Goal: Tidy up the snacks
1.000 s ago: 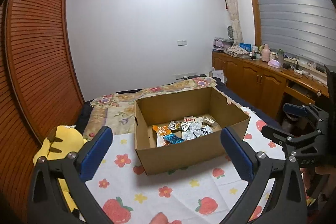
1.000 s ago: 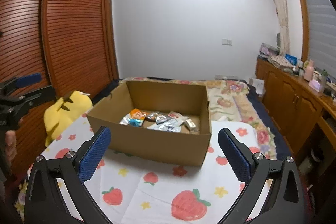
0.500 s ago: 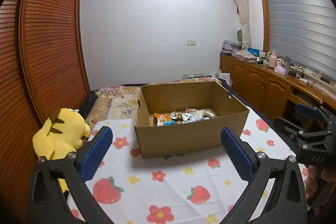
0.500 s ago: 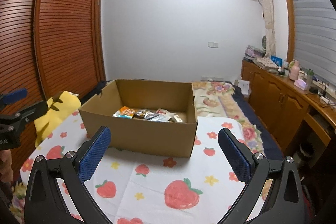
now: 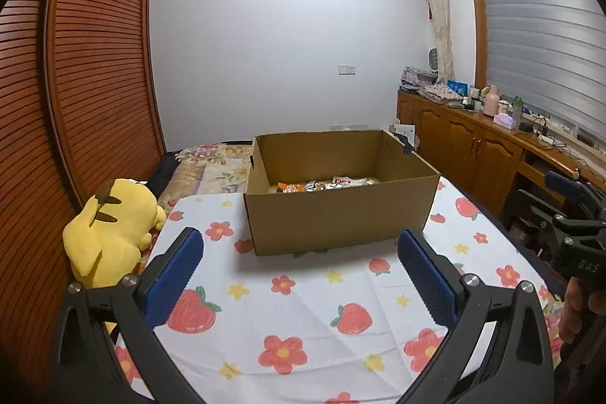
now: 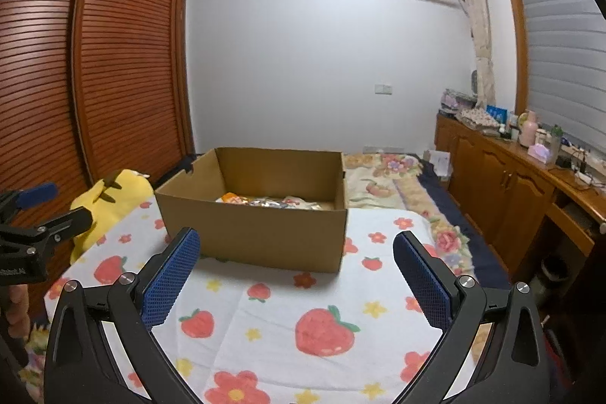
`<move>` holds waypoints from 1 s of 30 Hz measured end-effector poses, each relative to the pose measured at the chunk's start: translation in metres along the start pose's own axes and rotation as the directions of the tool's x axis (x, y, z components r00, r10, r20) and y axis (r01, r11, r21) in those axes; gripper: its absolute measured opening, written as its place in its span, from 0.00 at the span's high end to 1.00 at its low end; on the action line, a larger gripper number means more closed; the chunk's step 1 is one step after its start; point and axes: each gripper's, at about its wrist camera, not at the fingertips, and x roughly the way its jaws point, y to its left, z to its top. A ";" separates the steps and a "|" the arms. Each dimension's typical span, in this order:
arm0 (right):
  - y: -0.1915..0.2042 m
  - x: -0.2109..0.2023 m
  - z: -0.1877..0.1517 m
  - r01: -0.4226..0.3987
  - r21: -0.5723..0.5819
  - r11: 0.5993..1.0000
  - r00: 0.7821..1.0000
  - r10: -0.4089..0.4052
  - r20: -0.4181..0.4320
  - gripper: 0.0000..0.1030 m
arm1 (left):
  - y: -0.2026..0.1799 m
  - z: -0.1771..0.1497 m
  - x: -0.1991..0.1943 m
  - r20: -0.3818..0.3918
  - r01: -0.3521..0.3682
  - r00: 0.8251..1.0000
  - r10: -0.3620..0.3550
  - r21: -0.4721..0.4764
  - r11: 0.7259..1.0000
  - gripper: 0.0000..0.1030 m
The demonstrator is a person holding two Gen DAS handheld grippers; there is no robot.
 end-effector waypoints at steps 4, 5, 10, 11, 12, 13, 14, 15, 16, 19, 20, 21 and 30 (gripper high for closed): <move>-0.002 -0.007 -0.011 0.010 0.009 1.000 1.000 -0.010 -0.005 0.00 | -0.003 -0.009 0.002 -0.009 -0.015 1.000 0.015 0.008 1.000 0.00; -0.002 -0.008 -0.014 0.009 0.013 1.000 1.000 -0.009 -0.008 0.00 | -0.002 -0.011 0.003 -0.012 -0.016 1.000 0.017 0.006 1.000 0.00; -0.004 -0.007 -0.025 0.013 0.026 1.000 1.000 -0.012 -0.021 0.00 | -0.002 -0.025 0.015 -0.034 -0.029 0.999 0.029 0.006 1.000 0.00; -0.004 -0.007 -0.027 0.015 0.025 1.000 1.000 -0.014 -0.023 0.00 | -0.002 -0.028 0.017 -0.040 -0.029 0.999 0.029 0.005 1.000 0.00; -0.005 -0.006 -0.030 0.018 0.023 1.000 1.000 -0.018 -0.023 0.00 | -0.001 -0.031 0.019 -0.046 -0.029 0.999 0.029 0.002 1.000 0.00; -0.004 -0.005 -0.032 0.022 0.021 1.000 0.999 -0.022 -0.024 0.00 | 0.000 -0.034 0.021 -0.052 -0.031 0.998 0.031 -0.002 1.000 0.00; -0.004 -0.004 -0.034 0.026 0.019 0.999 0.999 -0.025 -0.025 0.00 | 0.001 -0.037 0.021 -0.053 -0.038 0.998 0.037 -0.005 0.999 0.00; -0.004 -0.003 -0.036 0.028 0.017 0.999 0.999 -0.028 -0.028 0.00 | 0.002 -0.040 0.021 -0.053 -0.041 0.998 0.041 -0.005 0.999 0.00; -0.004 -0.002 -0.038 0.030 0.015 0.999 0.999 -0.029 -0.033 0.00 | 0.002 -0.043 0.021 -0.058 -0.044 0.997 0.044 -0.004 0.999 0.00; -0.004 0.001 -0.044 0.034 0.011 0.999 0.999 -0.033 -0.043 0.00 | 0.008 -0.047 0.022 -0.070 -0.047 0.996 0.046 -0.013 0.999 0.00; -0.005 0.001 -0.045 0.033 0.013 0.999 0.998 -0.033 -0.046 0.00 | 0.010 -0.049 0.022 -0.073 -0.050 0.996 0.048 -0.017 0.999 0.00; -0.005 0.001 -0.047 0.034 0.015 0.999 0.998 -0.033 -0.048 0.00 | 0.011 -0.050 0.022 -0.075 -0.051 0.996 0.050 -0.020 0.998 0.00; -0.007 0.001 -0.046 0.034 0.021 0.999 0.998 -0.033 -0.053 0.00 | 0.016 -0.049 0.020 -0.069 -0.057 0.996 0.055 -0.030 0.998 0.00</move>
